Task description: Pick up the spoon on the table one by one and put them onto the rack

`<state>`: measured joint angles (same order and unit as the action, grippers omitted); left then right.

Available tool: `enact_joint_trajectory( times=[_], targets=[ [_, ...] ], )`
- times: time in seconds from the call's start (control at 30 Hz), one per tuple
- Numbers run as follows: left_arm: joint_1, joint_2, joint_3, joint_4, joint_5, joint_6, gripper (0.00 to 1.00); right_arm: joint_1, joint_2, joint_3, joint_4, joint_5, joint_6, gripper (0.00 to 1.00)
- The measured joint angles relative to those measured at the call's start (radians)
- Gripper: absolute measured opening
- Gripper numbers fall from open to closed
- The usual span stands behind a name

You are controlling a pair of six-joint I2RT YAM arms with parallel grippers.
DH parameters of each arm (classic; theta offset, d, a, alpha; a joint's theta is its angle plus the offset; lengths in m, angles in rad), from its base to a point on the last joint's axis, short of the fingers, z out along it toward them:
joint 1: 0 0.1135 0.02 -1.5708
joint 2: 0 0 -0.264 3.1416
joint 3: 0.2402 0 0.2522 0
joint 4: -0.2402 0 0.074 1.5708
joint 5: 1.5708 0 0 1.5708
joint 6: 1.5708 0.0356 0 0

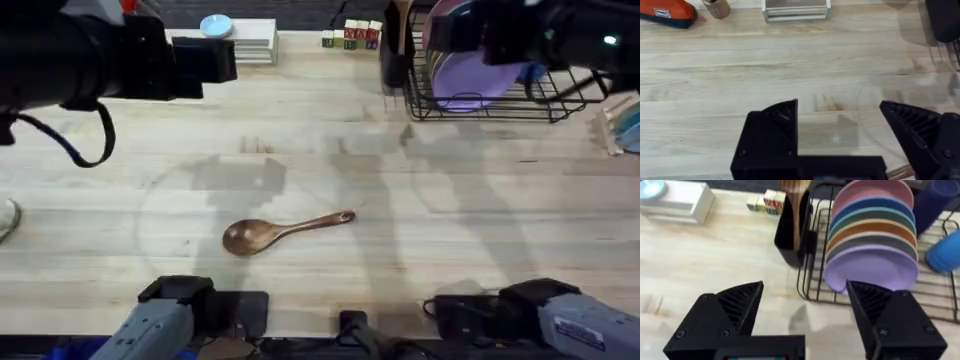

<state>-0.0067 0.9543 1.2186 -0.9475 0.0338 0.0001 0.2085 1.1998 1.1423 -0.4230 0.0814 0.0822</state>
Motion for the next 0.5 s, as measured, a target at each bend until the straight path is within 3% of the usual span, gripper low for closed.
enact_joint_trajectory(
  times=[0.17, 0.5],
  targets=[
    [0.000, 0.000, 0.000, -0.001, -0.001, 0.000, 0.994, 0.000, -0.069, 0.000, -0.101, -0.040, -0.036, 0.996],
    [0.000, 0.000, 0.000, -0.004, -0.011, 0.000, 0.994, 0.013, -0.114, 0.000, -0.169, -0.414, -0.253, 0.996]
  ],
)
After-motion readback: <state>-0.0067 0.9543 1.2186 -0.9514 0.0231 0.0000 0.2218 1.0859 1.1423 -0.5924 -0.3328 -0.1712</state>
